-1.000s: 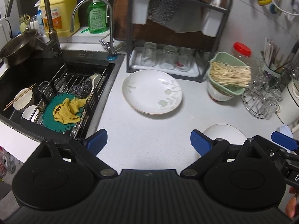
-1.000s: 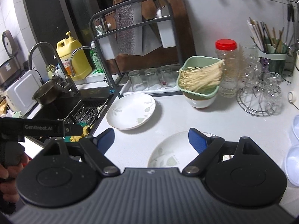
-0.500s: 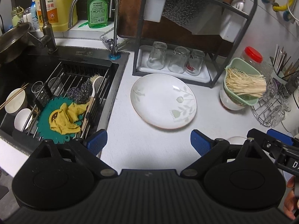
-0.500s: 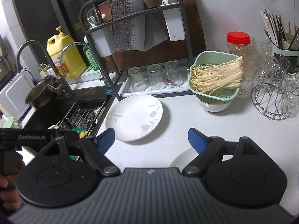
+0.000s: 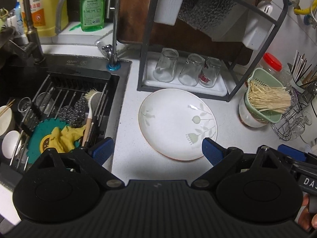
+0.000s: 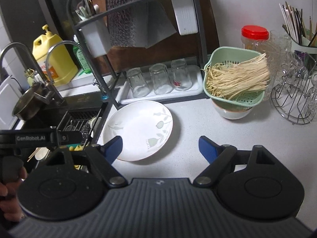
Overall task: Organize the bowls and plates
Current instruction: 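Move both grippers to the second leaf plate beside the glass rack, then close the left gripper on the second plate's rim while the right gripper closes too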
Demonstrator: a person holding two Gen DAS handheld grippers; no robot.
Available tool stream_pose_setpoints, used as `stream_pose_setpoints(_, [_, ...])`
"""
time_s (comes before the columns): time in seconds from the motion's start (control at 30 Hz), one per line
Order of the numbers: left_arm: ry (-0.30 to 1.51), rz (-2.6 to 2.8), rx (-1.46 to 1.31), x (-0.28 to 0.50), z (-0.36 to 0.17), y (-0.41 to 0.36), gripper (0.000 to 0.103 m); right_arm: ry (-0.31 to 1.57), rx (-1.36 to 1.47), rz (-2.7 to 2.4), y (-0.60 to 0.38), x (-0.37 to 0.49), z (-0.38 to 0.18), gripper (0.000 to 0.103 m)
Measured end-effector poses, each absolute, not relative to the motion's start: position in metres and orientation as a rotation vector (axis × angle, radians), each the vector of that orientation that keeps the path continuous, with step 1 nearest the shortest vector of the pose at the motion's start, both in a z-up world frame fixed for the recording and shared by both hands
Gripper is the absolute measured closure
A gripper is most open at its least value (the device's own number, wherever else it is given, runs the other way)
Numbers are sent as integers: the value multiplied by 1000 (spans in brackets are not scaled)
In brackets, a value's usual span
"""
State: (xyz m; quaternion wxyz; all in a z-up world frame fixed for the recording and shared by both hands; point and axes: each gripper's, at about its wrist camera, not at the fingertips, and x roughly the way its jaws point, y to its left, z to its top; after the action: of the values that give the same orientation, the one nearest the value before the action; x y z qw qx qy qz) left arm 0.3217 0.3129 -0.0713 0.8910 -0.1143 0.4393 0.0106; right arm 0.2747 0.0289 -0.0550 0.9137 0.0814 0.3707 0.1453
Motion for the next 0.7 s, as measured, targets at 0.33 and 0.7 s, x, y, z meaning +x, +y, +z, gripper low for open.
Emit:
stream_pose_setpoints(0.33, [935,-8,-279,367,-94,323,5,780,152,259,44,312,-51,28])
stream_pose_setpoints(0.7, [990,-32,-304,422,-126,331,7,838,139,259,62,355,-73,30])
